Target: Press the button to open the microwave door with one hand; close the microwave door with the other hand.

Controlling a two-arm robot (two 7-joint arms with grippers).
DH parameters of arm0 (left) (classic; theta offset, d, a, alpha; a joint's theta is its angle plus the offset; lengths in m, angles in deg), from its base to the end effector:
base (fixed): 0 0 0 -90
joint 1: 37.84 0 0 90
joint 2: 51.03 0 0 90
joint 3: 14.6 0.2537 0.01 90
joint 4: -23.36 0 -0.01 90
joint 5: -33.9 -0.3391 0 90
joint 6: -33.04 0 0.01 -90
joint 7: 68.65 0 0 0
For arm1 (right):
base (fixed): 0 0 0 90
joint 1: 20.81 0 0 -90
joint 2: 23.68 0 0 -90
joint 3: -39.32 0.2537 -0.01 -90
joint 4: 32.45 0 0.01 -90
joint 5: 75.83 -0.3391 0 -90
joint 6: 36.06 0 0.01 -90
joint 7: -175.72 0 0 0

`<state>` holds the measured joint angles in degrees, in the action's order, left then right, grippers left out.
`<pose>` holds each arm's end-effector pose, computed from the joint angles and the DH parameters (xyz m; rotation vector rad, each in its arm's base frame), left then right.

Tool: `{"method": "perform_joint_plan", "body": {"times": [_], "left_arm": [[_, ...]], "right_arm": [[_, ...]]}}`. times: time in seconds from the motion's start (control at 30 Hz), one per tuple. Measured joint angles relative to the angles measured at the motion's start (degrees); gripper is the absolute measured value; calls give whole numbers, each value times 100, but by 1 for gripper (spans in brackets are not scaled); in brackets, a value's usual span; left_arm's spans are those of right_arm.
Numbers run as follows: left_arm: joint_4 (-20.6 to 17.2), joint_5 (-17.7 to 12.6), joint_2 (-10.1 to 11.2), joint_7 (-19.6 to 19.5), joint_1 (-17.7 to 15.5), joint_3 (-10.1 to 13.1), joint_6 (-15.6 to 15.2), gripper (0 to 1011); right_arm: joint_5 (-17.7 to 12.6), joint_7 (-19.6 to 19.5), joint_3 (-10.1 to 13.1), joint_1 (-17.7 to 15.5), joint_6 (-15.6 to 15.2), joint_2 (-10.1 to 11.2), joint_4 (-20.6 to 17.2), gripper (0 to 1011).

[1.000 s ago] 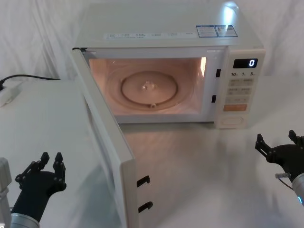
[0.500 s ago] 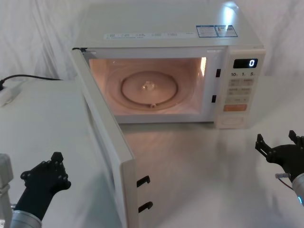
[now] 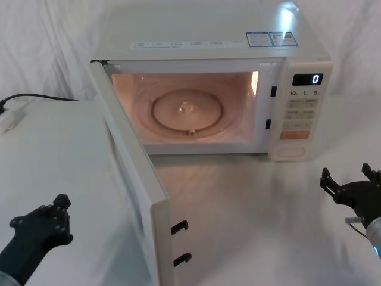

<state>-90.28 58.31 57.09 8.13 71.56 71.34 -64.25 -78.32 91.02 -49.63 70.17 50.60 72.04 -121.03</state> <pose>0.2777 0.0605 -0.2151 -0.0481 0.1137 1.2648 0.3632 -0.0337 -0.2647 -0.0929 0.0115 -1.4995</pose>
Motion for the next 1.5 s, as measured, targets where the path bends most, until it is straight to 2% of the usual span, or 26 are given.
{"method": "perform_joint_plan", "body": {"times": [0.07, 0.1, 0.23, 0.5, 0.97, 1.5], "left_arm": [[-26, 70, 38, -55, 18, -25, -25, 0], [-118, 343, 188, -269, 73, -127, -122, 0], [-217, 623, 377, -510, 91, -210, -225, 0], [-331, 1066, 620, -838, -22, -226, -370, 0], [-448, 1472, 902, -1002, -350, 137, -607, 0], [-422, 1610, 1114, -1007, -777, 732, -754, 0]], "right_arm": [[0, 0, 0, 0, 0, 0, 0, 1002], [0, 0, 0, 0, 0, 0, 0, 1002], [0, 0, 0, 0, 0, 0, 0, 1002], [0, 0, 0, 0, 0, 0, 0, 1002], [0, 0, 0, 0, 0, 0, 0, 1002], [0, 0, 0, 0, 0, 0, 0, 1002]]}}
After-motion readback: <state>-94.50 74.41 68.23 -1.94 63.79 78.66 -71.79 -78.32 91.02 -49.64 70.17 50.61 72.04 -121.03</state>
